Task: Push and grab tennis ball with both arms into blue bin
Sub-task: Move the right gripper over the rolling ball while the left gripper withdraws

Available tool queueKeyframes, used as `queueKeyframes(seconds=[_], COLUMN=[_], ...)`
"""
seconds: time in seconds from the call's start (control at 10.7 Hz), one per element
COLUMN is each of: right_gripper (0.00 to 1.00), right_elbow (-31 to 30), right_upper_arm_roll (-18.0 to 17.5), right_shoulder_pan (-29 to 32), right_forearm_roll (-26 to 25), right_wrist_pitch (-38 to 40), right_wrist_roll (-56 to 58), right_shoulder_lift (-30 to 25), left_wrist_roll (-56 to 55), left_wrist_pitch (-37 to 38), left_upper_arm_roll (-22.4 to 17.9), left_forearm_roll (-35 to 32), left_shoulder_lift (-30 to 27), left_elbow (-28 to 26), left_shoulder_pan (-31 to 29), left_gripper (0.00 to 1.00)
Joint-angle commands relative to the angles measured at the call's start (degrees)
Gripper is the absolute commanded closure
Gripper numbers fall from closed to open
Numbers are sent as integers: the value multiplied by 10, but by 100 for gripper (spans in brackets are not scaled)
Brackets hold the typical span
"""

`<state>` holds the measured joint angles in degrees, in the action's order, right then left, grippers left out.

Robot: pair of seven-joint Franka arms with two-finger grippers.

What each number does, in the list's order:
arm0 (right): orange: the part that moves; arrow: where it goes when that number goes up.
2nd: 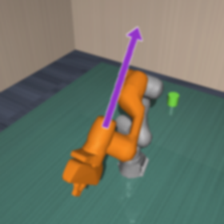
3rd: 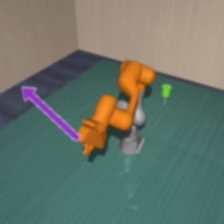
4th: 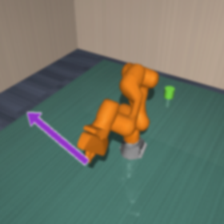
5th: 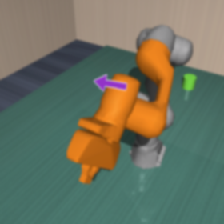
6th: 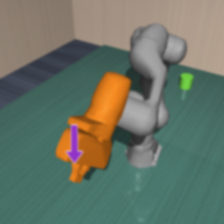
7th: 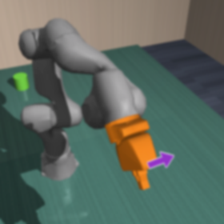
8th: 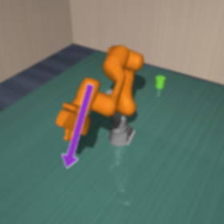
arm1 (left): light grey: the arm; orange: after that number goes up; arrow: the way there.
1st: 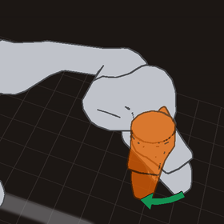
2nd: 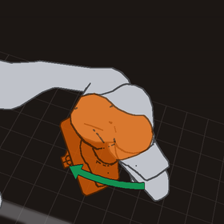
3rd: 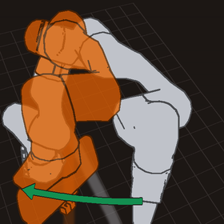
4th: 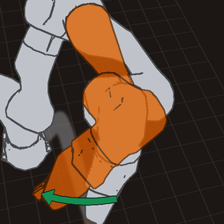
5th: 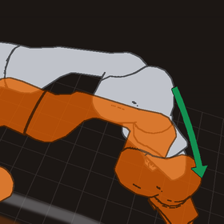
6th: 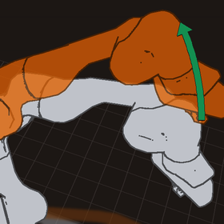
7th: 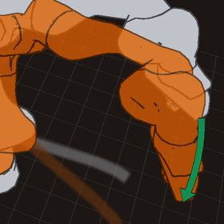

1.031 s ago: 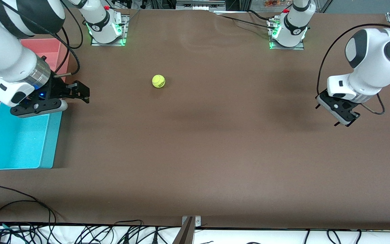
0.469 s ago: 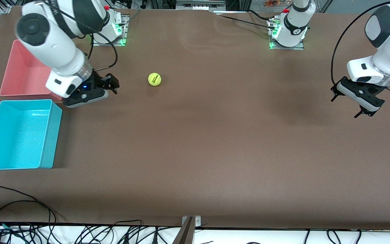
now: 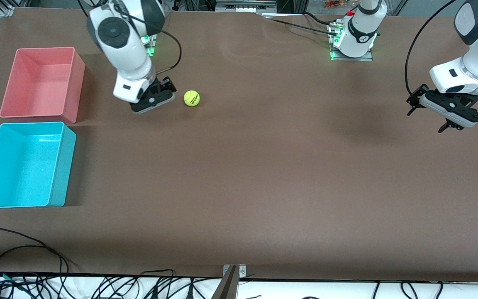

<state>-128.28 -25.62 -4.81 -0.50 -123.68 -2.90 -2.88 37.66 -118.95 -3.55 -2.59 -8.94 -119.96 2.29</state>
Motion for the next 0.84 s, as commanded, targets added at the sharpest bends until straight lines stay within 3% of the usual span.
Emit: queueKeyframes(seconds=[0.0, 0.28, 0.75], right_gripper=[0, 0, 0], right_elbow=[-85, -137, -143], right_upper_arm_roll=[-30, -36, -101], right_shoulder_pan=[4, 4, 4], right_forearm_roll=[9, 8, 9], right_wrist_pitch=[-64, -136, -178], right_wrist_roll=[23, 50, 41], right_shoulder_lift=[-22, -1, 57], left_wrist_roll=[-44, -69, -208], left_wrist_pitch=[76, 121, 259], left_upper_arm_roll=[2, 7, 18], left_forearm_roll=[-7, -7, -5], left_shoulder_lift=[-5, -4, 2], left_elbow=[44, 61, 158], left_shoulder_pan=[9, 14, 25], left_gripper=[0, 0, 0])
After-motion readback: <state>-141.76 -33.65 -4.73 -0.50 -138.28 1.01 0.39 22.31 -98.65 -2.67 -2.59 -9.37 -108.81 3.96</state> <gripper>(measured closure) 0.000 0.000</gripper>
